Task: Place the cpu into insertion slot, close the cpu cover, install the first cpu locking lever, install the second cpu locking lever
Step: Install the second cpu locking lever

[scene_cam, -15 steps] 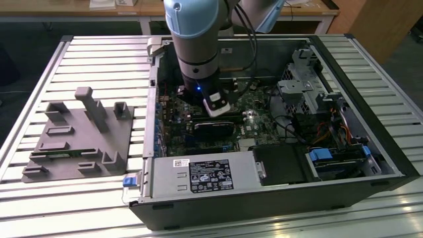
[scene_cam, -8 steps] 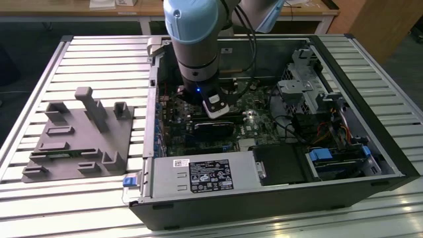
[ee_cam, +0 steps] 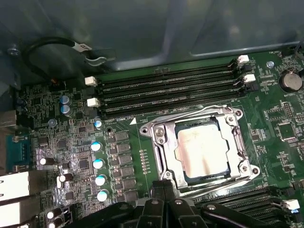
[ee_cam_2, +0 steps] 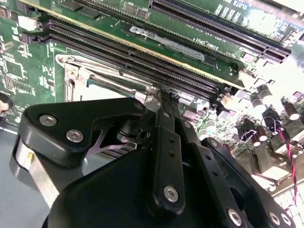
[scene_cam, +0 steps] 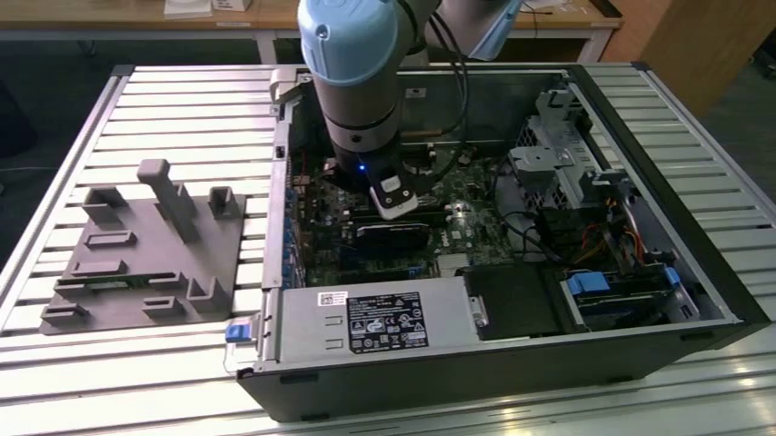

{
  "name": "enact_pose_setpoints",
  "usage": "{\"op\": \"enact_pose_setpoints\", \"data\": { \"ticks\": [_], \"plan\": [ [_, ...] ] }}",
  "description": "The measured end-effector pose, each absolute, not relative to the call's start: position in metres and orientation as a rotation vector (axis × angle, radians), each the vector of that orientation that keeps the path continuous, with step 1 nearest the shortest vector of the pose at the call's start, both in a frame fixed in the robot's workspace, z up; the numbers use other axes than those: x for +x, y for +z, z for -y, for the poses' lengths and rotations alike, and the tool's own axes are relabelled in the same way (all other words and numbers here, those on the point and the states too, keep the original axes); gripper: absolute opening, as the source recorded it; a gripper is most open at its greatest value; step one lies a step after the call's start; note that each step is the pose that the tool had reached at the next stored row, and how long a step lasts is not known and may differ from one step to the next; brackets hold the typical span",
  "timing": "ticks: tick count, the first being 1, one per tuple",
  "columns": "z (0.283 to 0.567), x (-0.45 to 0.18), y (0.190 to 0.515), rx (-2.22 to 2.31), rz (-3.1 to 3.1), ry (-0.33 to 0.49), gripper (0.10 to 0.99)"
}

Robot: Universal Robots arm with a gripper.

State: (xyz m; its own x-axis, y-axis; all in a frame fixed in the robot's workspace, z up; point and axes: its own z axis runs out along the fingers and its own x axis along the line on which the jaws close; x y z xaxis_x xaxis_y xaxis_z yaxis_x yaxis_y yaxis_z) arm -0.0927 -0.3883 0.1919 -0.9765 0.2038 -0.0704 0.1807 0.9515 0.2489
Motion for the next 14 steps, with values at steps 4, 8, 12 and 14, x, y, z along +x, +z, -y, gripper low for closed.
{"op": "enact_pose_setpoints", "data": {
  "ticks": [4,8,12,14],
  "plan": [
    [0.388,-0.093,0.202,0.297,-3.009,0.371,0.106],
    [0.388,-0.093,0.212,0.297,-3.009,0.367,0.106],
    [0.388,-0.084,0.213,0.301,-3.010,0.347,0.106],
    [0.388,-0.077,0.213,0.301,-3.011,0.344,0.106]
  ]
}}
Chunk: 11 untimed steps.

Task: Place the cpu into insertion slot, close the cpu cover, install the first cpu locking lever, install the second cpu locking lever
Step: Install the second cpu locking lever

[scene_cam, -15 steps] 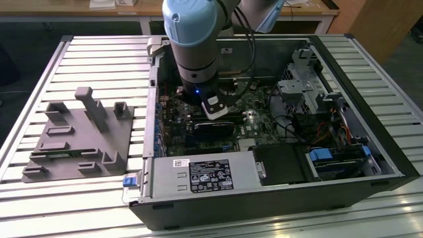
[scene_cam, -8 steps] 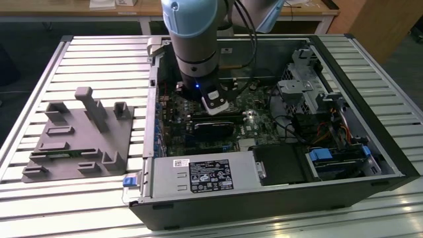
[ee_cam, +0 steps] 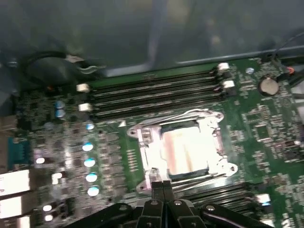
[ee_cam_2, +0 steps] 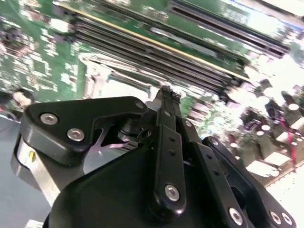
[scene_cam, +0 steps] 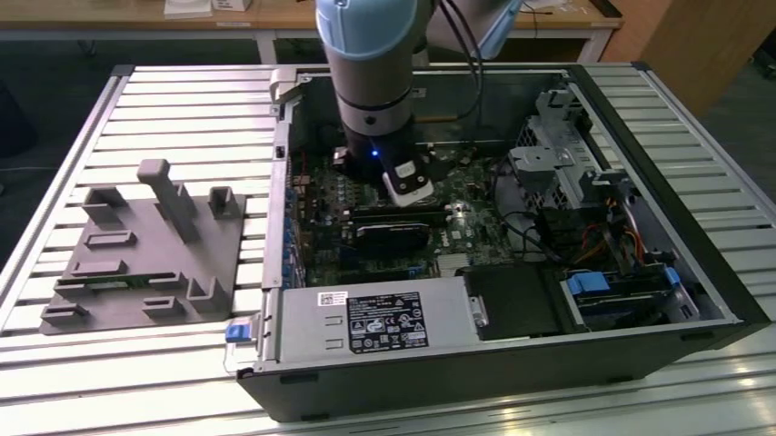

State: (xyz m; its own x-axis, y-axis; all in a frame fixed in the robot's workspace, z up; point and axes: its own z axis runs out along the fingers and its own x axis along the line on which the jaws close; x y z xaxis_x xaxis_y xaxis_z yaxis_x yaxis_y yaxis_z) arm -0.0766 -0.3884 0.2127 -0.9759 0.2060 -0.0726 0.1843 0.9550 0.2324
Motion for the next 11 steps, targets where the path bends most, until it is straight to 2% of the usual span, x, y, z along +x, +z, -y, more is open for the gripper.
{"op": "enact_pose_setpoints", "data": {
  "ticks": [6,11],
  "plan": [
    [0.388,-0.054,0.213,0.302,-3.016,0.337,0.106],
    [0.380,-0.050,0.213,0.300,-3.018,0.294,0.106]
  ]
}}
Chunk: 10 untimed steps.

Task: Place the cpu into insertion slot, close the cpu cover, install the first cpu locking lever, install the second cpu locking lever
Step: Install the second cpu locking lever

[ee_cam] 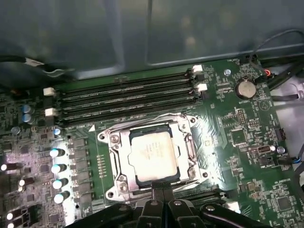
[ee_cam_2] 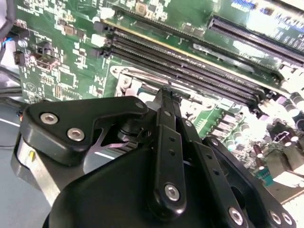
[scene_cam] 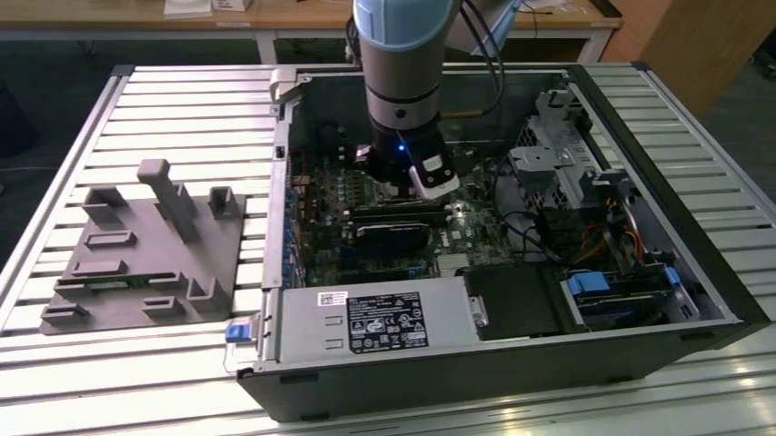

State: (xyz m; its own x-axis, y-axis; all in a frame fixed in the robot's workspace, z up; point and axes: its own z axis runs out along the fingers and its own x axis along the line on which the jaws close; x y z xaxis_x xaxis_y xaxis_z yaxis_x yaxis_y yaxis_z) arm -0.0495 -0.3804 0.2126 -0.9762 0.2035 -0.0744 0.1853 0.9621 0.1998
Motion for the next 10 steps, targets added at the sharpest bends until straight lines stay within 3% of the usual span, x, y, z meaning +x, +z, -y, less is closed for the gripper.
{"op": "enact_pose_setpoints", "data": {
  "ticks": [10],
  "plan": [
    [0.353,-0.049,0.213,0.297,-3.020,0.247,0.106]
  ]
}}
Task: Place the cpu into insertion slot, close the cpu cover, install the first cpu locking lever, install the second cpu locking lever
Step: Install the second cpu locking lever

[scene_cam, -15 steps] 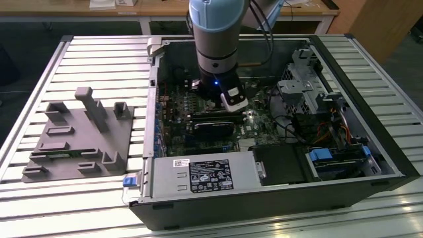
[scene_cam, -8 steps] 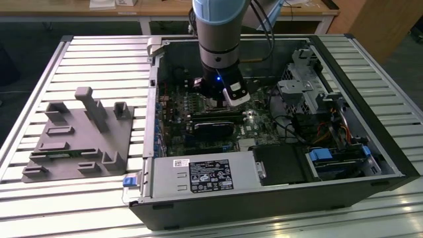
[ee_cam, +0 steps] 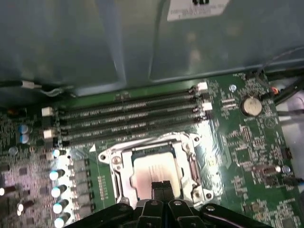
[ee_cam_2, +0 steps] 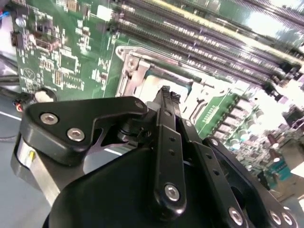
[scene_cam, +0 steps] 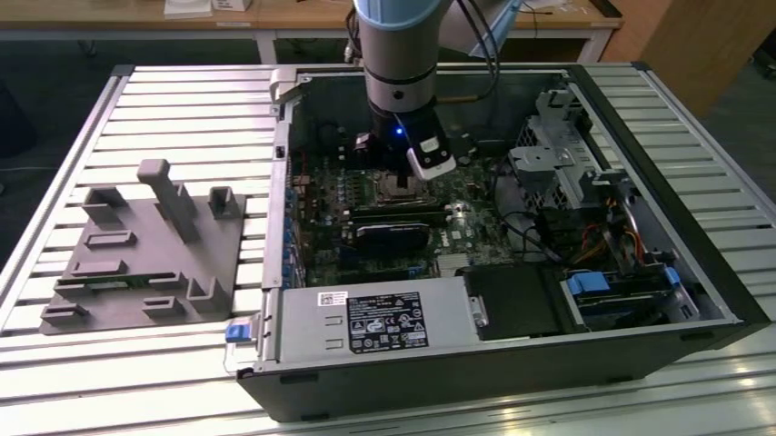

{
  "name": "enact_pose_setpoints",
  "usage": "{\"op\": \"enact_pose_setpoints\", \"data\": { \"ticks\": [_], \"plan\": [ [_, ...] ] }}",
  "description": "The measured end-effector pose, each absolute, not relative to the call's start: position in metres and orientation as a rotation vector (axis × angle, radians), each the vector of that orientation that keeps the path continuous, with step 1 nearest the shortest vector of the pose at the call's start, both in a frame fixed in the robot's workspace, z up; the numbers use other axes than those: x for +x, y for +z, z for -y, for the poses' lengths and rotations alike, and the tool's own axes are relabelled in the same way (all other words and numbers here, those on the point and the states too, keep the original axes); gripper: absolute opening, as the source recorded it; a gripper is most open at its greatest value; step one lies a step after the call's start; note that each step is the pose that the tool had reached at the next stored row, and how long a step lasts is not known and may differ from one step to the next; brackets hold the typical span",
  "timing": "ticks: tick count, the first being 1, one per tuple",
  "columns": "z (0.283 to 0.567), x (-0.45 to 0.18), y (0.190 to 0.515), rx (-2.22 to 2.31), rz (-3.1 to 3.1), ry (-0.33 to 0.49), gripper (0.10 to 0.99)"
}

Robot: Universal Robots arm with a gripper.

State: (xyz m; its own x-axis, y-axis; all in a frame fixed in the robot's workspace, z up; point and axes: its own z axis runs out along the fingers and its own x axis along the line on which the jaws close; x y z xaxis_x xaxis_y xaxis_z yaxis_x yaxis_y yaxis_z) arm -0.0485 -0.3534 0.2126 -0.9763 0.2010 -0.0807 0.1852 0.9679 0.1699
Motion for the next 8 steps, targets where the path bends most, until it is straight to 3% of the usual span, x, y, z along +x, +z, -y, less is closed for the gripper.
{"op": "enact_pose_setpoints", "data": {
  "ticks": [8],
  "plan": [
    [0.3512,-0.0480,0.2126,0.297,-3.020,0.244,0.106]
  ]
}}
